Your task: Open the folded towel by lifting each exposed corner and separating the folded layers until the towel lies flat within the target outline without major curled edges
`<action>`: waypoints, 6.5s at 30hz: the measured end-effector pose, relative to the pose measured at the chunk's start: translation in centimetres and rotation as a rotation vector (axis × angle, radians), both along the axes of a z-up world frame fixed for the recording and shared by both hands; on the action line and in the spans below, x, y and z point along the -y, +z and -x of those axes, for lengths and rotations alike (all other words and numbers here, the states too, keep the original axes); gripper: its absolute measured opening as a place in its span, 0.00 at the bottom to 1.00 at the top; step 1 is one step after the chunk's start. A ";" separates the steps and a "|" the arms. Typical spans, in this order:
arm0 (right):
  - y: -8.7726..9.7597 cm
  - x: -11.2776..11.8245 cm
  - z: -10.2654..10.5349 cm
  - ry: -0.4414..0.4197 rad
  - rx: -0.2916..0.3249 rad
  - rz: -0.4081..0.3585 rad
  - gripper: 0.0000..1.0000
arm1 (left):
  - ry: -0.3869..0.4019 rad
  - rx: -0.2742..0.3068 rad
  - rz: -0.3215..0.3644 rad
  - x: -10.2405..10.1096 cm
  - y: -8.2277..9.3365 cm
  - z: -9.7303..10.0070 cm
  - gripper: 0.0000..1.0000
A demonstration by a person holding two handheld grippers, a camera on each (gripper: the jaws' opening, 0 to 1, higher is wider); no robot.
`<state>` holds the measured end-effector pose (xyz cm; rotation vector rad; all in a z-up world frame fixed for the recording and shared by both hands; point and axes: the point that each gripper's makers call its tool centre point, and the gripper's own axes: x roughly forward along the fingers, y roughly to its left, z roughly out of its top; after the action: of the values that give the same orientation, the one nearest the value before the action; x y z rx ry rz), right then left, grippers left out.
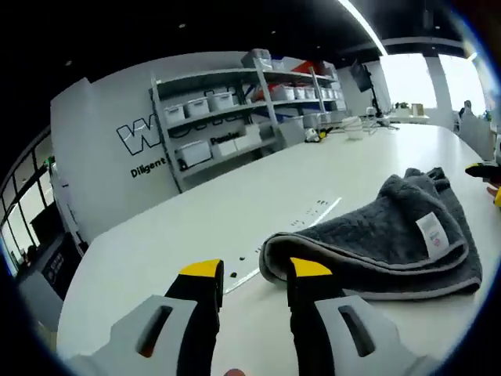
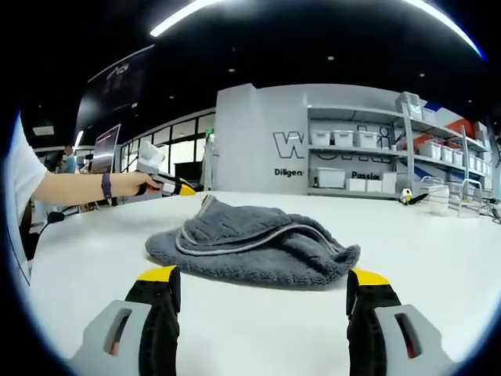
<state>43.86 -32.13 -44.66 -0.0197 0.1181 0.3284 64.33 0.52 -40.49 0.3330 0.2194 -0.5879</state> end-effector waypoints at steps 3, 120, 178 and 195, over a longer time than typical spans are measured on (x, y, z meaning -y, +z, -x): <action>0.0 0.1 0.0 -0.003 -0.003 -0.005 0.89 | -0.037 -0.001 0.042 -0.6 0.6 1.5 0.40; 8.8 -11.5 -15.4 0.266 -0.030 0.787 0.04 | -0.220 -0.050 0.235 -3.9 -1.2 11.9 0.99; 1.7 -2.9 -37.9 -0.124 -0.375 1.034 0.05 | -0.229 -0.128 0.181 -3.5 -4.5 12.3 0.99; -4.5 -1.6 -39.7 -0.087 -0.456 1.054 0.04 | -0.254 -0.124 0.172 -3.4 -4.3 12.8 0.99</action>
<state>83.53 -30.53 -49.20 -0.9841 0.7330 0.1483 51.51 3.89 -44.75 0.1580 0.2460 -0.8744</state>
